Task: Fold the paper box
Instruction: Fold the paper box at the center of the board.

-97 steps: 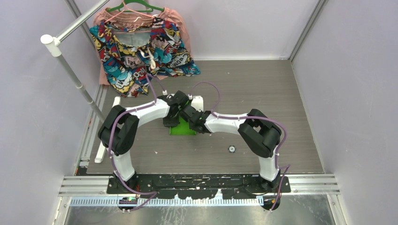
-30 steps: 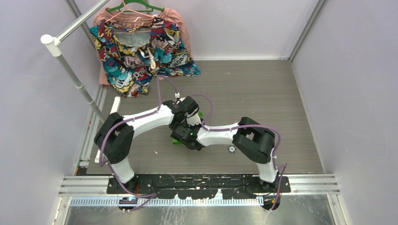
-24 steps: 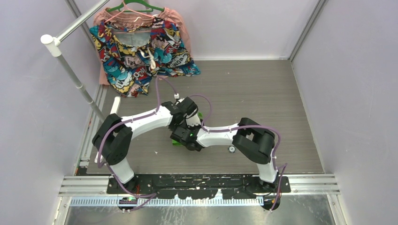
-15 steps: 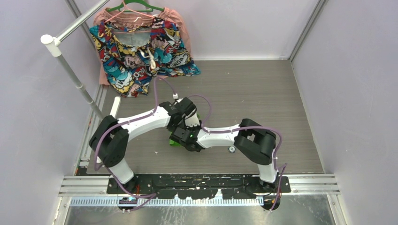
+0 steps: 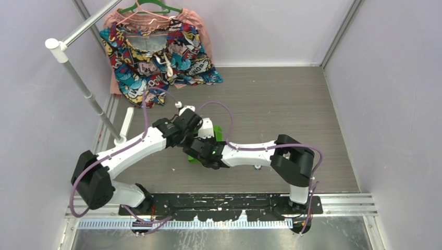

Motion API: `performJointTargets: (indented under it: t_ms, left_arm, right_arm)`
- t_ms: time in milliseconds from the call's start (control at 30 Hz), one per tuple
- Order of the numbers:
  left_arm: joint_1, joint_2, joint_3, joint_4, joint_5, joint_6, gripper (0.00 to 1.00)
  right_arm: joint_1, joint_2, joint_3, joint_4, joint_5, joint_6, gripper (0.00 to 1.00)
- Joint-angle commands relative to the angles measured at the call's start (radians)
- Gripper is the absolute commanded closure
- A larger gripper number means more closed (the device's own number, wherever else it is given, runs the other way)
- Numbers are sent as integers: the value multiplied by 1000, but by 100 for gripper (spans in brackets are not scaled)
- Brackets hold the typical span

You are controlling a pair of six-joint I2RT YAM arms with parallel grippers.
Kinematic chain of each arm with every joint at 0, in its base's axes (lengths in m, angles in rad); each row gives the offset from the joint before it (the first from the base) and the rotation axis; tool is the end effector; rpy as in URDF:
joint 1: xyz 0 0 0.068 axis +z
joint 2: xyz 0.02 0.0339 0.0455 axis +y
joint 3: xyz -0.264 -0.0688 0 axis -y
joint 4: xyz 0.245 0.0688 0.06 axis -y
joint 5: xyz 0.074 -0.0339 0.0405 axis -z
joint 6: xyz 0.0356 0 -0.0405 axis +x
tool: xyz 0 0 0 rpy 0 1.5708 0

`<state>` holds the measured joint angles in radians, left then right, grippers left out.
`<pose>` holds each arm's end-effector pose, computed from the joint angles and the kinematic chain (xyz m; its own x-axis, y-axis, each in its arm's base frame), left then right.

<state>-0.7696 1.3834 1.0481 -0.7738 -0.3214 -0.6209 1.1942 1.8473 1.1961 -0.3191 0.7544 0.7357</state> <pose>0.2017 -0.1798 0.2524 -0.8483 0.0533 -0.5269 0.0807 0.9963 -0.0291 0.1623 0.3442 0.1842 -0.5842 -0.1475 -0.7981 -0.1932 0.9804 -0.0397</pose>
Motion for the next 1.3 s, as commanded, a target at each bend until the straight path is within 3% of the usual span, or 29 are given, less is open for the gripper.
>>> performJointTargets:
  t_ms: [0,133,500,700,1033,1267]
  left_arm:
    - [-66,-201,-6,244,151,-68,80]
    - [-66,-274,-57,305,190,-59,80]
    - [-67,-384,-164,278,156,-92,80]
    - [-68,-591,-293,368,120,-105,78]
    - [-66,-685,-221,236,-14,-91,71]
    - [-51,-605,-145,174,-54,-36,70]
  right_arm:
    - [-41,107,-21,-26,-250,-21,54]
    - [-41,99,-26,-37,-239,-12,54]
    - [-43,81,-6,-72,-221,-15,54]
    - [-55,30,-39,-38,-241,-3,53]
    - [-68,-48,5,-77,-222,-31,53]
    - [-68,-224,-69,-70,-231,-29,52]
